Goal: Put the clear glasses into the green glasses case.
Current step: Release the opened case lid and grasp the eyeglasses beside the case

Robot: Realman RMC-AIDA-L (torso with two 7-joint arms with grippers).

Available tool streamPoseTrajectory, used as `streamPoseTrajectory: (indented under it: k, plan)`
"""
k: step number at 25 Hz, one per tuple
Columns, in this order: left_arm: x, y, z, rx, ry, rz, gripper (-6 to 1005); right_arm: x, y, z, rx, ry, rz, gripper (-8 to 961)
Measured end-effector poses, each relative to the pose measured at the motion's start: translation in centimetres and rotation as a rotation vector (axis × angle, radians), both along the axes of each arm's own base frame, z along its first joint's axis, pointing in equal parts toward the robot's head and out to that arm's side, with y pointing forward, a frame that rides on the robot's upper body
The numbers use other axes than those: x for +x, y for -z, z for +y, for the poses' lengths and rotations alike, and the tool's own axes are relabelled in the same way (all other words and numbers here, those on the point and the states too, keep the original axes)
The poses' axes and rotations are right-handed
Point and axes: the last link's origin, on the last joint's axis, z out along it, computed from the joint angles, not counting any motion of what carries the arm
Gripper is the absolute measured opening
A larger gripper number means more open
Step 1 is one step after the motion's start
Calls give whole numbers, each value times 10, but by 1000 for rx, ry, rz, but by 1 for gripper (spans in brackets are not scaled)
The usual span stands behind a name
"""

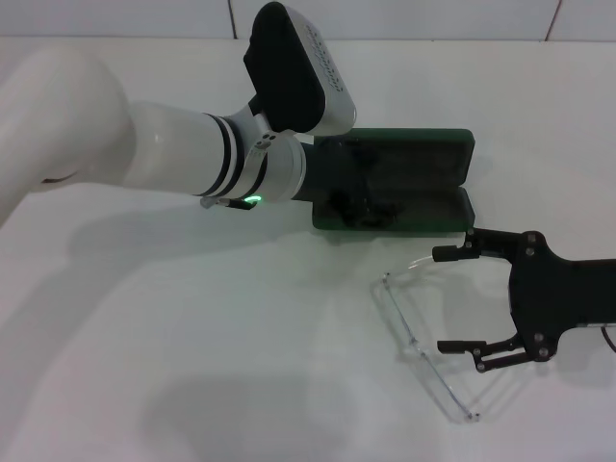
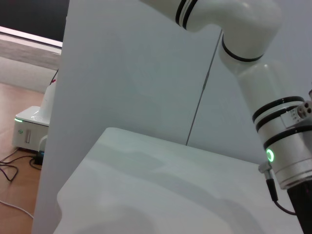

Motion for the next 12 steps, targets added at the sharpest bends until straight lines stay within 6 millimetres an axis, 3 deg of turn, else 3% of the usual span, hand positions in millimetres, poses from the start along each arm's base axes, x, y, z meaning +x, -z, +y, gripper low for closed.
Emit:
streamPoseTrajectory:
  k: [12]
  plan:
    - [10, -5, -6, -30, 32, -23, 746, 1, -1, 2, 11, 6, -3, 859]
